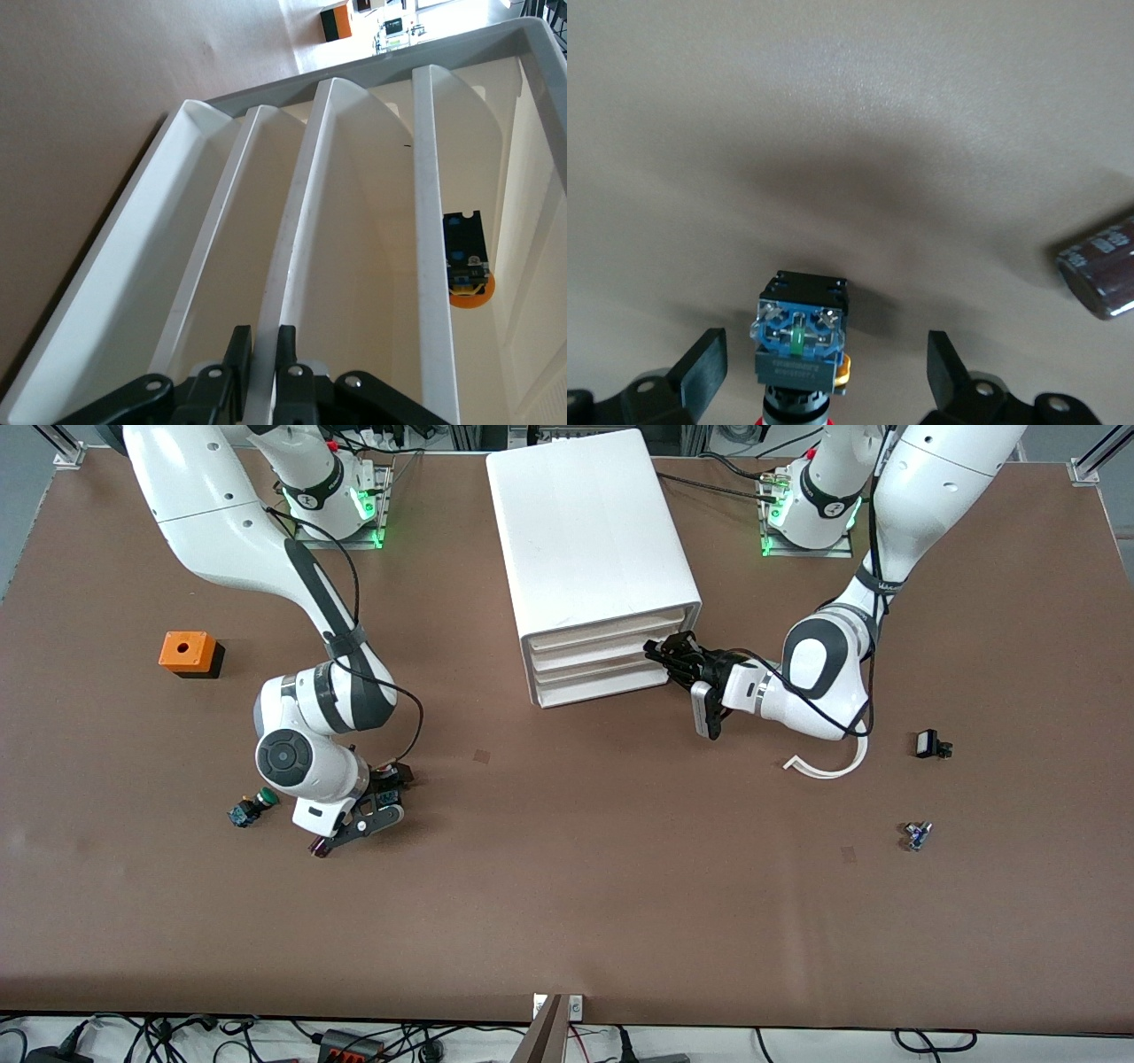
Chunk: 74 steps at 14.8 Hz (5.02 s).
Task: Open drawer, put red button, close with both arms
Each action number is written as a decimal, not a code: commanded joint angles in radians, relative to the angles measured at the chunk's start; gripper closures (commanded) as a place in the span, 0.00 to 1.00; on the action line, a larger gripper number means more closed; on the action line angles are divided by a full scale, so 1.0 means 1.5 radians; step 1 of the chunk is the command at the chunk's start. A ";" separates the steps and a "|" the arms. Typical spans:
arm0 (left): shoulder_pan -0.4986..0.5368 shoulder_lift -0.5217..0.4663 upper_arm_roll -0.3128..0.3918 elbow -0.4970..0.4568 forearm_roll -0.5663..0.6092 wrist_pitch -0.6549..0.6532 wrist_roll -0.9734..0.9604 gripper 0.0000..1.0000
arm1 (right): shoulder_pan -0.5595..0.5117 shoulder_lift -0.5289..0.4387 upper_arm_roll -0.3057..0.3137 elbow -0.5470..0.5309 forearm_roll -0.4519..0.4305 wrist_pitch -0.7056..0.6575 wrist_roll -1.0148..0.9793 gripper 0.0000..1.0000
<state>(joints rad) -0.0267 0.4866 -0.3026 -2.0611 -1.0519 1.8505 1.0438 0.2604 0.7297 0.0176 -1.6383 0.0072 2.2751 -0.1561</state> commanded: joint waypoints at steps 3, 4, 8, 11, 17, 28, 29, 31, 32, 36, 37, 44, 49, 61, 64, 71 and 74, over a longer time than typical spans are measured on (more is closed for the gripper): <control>0.001 0.013 0.048 0.080 0.007 0.025 -0.012 0.89 | 0.006 0.001 -0.001 0.002 0.011 -0.043 -0.018 0.37; 0.002 0.027 0.057 0.103 0.007 0.025 -0.013 0.86 | 0.011 -0.001 -0.001 0.004 0.014 -0.048 -0.012 0.71; 0.003 0.064 0.087 0.168 0.008 0.024 -0.003 0.01 | 0.014 -0.012 -0.001 0.021 0.016 -0.054 0.001 1.00; 0.004 0.061 0.090 0.184 0.009 0.022 -0.013 0.00 | 0.018 -0.024 -0.001 0.103 0.015 -0.105 0.000 1.00; 0.023 0.048 0.095 0.369 0.293 -0.112 -0.285 0.00 | 0.119 -0.026 -0.003 0.285 0.014 -0.187 0.019 1.00; 0.024 0.025 0.098 0.663 0.806 -0.268 -0.517 0.00 | 0.334 -0.018 -0.001 0.358 0.015 -0.218 0.306 1.00; 0.034 0.027 0.097 0.686 0.806 -0.265 -0.519 0.00 | 0.345 -0.014 -0.001 0.358 0.015 -0.218 0.317 1.00; 0.053 0.022 0.094 0.694 0.804 -0.266 -0.525 0.00 | 0.353 -0.006 0.001 0.357 0.022 -0.220 0.329 1.00; 0.055 0.022 0.096 0.694 0.805 -0.265 -0.535 0.00 | 0.353 0.000 0.003 0.357 0.060 -0.219 0.338 1.00; 0.053 0.022 0.089 0.694 0.805 -0.266 -0.606 0.00 | 0.377 0.010 0.002 0.354 0.083 -0.224 0.347 1.00; 0.053 0.022 0.088 0.694 0.805 -0.266 -0.610 0.00 | 0.379 0.015 0.002 0.353 0.080 -0.225 0.348 1.00; 0.054 0.021 0.089 0.694 0.804 -0.268 -0.609 0.00 | 0.394 0.040 0.001 0.348 0.052 -0.226 0.348 1.00; 0.054 0.022 0.089 0.694 0.804 -0.268 -0.610 0.00 | 0.394 0.036 -0.002 0.352 0.050 -0.238 0.356 0.00; 0.048 -0.027 0.062 0.503 0.690 -0.176 -0.768 0.00 | 0.252 -0.079 -0.153 0.373 0.048 -0.366 0.390 0.00; 0.046 -0.026 0.007 0.388 0.692 -0.001 -0.883 0.00 | 0.186 -0.094 -0.153 0.344 0.050 -0.402 0.253 0.00; -0.060 0.016 -0.020 0.283 0.692 0.200 -1.102 0.00 | 0.063 -0.131 -0.157 0.316 0.046 -0.480 0.158 0.00; -0.100 0.049 -0.023 0.288 0.693 0.202 -1.120 0.00 | 0.025 -0.155 -0.158 0.316 0.046 -0.482 0.158 0.00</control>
<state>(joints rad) -0.1542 0.5331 -0.3390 -1.6304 -0.0070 2.1364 -0.6165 0.3247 0.5548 -0.2290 -1.1257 0.0808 1.5645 0.0944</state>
